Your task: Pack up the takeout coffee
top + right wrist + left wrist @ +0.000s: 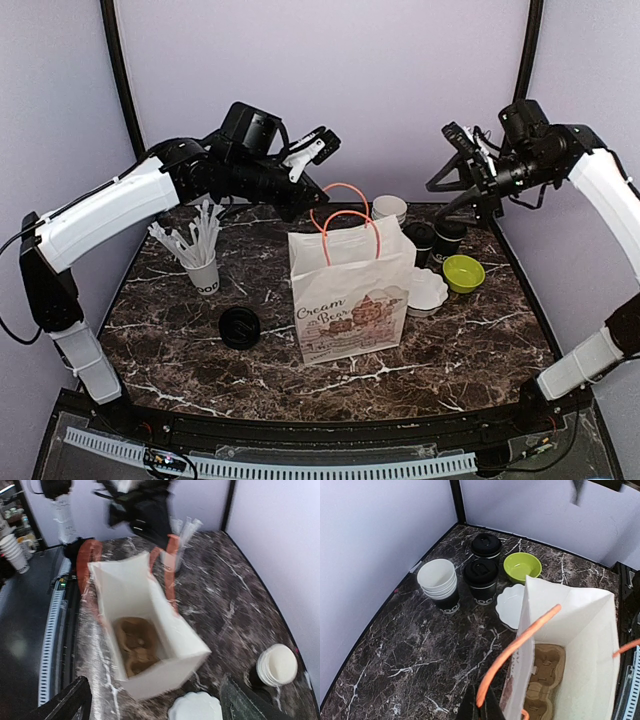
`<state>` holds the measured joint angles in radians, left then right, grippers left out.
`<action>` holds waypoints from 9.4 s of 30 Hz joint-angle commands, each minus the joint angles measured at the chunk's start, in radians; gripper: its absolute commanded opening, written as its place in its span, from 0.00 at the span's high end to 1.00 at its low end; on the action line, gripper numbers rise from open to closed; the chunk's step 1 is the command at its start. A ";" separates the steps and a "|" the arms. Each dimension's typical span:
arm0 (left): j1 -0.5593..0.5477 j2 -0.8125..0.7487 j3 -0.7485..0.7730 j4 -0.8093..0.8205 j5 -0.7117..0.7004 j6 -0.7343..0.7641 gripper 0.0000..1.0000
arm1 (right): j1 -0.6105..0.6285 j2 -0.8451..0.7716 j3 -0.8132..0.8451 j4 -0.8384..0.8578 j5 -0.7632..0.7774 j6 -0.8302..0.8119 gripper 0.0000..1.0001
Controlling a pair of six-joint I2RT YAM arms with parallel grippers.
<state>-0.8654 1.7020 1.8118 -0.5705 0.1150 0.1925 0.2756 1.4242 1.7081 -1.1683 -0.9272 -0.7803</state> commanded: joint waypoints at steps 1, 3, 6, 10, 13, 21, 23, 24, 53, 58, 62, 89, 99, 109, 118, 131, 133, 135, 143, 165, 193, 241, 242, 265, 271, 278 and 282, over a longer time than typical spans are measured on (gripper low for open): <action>0.033 0.031 0.052 0.016 0.007 -0.026 1.00 | 0.203 -0.055 -0.055 -0.036 0.042 -0.031 0.08; 0.039 0.038 0.056 0.030 0.017 -0.028 1.00 | 0.264 -0.032 -0.056 -0.002 0.105 0.013 0.07; 0.042 0.042 0.061 0.047 0.016 -0.036 0.90 | 0.322 0.013 -0.044 0.075 0.174 0.101 0.09; 0.045 0.039 0.070 0.047 0.016 -0.049 0.62 | 0.407 0.065 0.016 0.088 0.224 0.127 0.15; 0.049 0.035 0.070 0.049 0.032 -0.053 0.59 | 0.469 0.097 0.063 0.070 0.241 0.123 0.22; 0.069 0.042 0.105 0.038 0.079 -0.059 1.00 | 0.501 0.178 0.199 0.057 0.317 0.173 1.00; 0.070 0.035 0.127 0.035 0.099 -0.058 1.00 | 0.501 0.196 0.251 0.057 0.316 0.185 1.00; 0.070 0.033 0.155 0.024 0.109 -0.058 1.00 | 0.501 0.205 0.283 0.053 0.312 0.186 1.00; 0.071 -0.010 0.173 0.001 0.022 -0.006 0.72 | 0.508 0.252 0.417 0.059 0.347 0.183 0.67; 0.071 -0.006 0.200 -0.031 0.037 -0.012 0.18 | 0.508 0.232 0.410 -0.026 0.366 0.154 0.24; 0.070 -0.039 0.211 -0.016 0.065 -0.014 0.11 | 0.508 0.174 0.384 -0.027 0.368 0.140 0.13; 0.078 -0.291 -0.162 -0.225 -0.254 -0.085 0.12 | -0.005 0.028 -0.148 0.179 0.377 0.232 0.18; 0.092 -0.296 -0.151 -0.130 -0.121 -0.025 0.07 | -0.042 0.150 -0.150 0.236 0.642 0.208 0.16; 0.092 -0.283 -0.149 -0.109 -0.061 -0.030 0.08 | -0.021 0.467 0.186 0.089 0.711 0.127 0.05; 0.091 -0.302 -0.173 -0.106 -0.065 -0.029 0.08 | 0.017 0.620 0.339 0.000 0.783 0.092 0.02; 0.092 -0.288 -0.188 -0.095 -0.053 -0.024 0.08 | 0.025 0.704 0.408 -0.056 0.813 0.088 0.12; 0.092 -0.291 -0.191 -0.094 -0.052 -0.026 0.08 | 0.026 0.713 0.414 -0.060 0.809 0.087 0.12; 0.091 -0.293 -0.196 -0.092 -0.051 -0.028 0.08 | 0.025 0.723 0.420 -0.062 0.807 0.086 0.11; 0.091 -0.291 -0.203 -0.090 -0.052 -0.030 0.08 | 0.030 0.752 0.440 -0.072 0.792 0.083 0.16; 0.092 -0.270 -0.204 -0.084 -0.040 -0.027 0.08 | 0.037 0.752 0.426 -0.104 0.767 0.069 0.25; 0.091 -0.264 -0.213 -0.087 -0.029 -0.013 0.08 | 0.045 0.803 0.516 -0.106 0.799 0.105 0.09; 0.092 -0.165 -0.040 -0.073 -0.133 0.041 0.08 | 0.212 -0.112 -0.276 -0.224 0.659 -0.189 0.28; 0.091 -0.165 -0.041 -0.074 -0.131 0.040 0.08 | 0.234 -0.128 -0.306 -0.209 0.659 -0.188 0.28; 0.092 -0.215 -0.100 -0.058 -0.126 0.047 0.08 | 0.333 -0.064 -0.586 0.022 0.776 -0.152 0.24; 0.091 -0.205 -0.097 -0.065 -0.119 0.068 0.08 | 0.337 -0.021 -0.591 -0.018 0.786 -0.160 0.20; 0.092 -0.172 -0.057 -0.099 -0.125 0.082 0.07 | 0.346 0.013 -0.580 -0.045 0.817 -0.169 0.21; 0.091 -0.144 -0.021 -0.124 -0.118 0.092 0.07 | 0.349 0.021 -0.534 -0.075 0.813 -0.171 0.29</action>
<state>-0.7769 1.5368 1.7420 -0.6529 -0.0116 0.2588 0.6140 1.4117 1.1511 -1.1969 -0.1318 -0.9440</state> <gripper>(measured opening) 0.928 0.741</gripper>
